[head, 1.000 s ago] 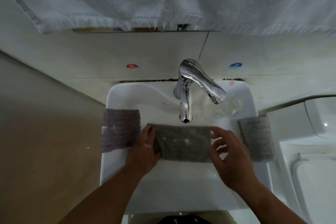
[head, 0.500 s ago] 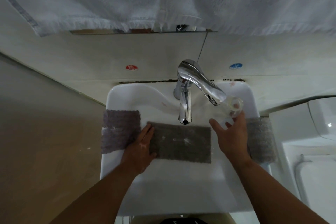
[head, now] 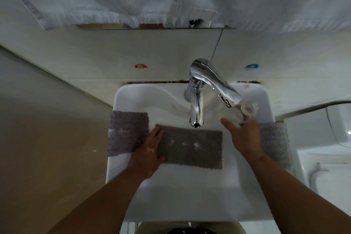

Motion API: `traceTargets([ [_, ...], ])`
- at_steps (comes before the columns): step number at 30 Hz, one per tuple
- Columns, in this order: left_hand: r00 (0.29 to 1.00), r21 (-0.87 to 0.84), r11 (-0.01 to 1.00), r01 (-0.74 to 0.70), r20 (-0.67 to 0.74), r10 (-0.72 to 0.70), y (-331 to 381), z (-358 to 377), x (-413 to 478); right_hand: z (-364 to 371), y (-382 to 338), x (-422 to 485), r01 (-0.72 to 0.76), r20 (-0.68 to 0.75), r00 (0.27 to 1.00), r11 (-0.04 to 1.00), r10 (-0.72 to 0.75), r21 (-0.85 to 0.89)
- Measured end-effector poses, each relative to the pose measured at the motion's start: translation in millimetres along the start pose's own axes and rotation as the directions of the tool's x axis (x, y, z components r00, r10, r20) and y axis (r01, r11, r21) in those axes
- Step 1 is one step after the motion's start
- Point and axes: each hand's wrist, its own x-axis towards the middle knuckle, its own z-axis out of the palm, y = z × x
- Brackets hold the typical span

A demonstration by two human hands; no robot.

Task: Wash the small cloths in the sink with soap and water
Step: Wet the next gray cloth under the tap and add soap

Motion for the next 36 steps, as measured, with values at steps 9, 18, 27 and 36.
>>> traceTargets([
  [9,1.0,-0.005,1.0,-0.005,-0.008,0.005,-1,1,-1,-13,15,-62,0.118,0.068,0.992,0.971,-0.106,-0.209],
  [18,1.0,0.017,1.0,-0.003,0.008,0.003,-1,2,-1,-9,8,-50,0.223,0.206,0.964,0.934,-0.168,-0.281],
  [27,1.0,0.035,0.999,0.002,0.004,-0.002,1,0,-2,-24,4,-76,0.322,0.467,0.883,0.788,-0.049,-0.525],
  [36,1.0,0.017,1.0,0.012,0.003,-0.012,-1,1,-1,-22,5,-82,0.406,0.511,0.86,0.583,0.019,-0.704],
])
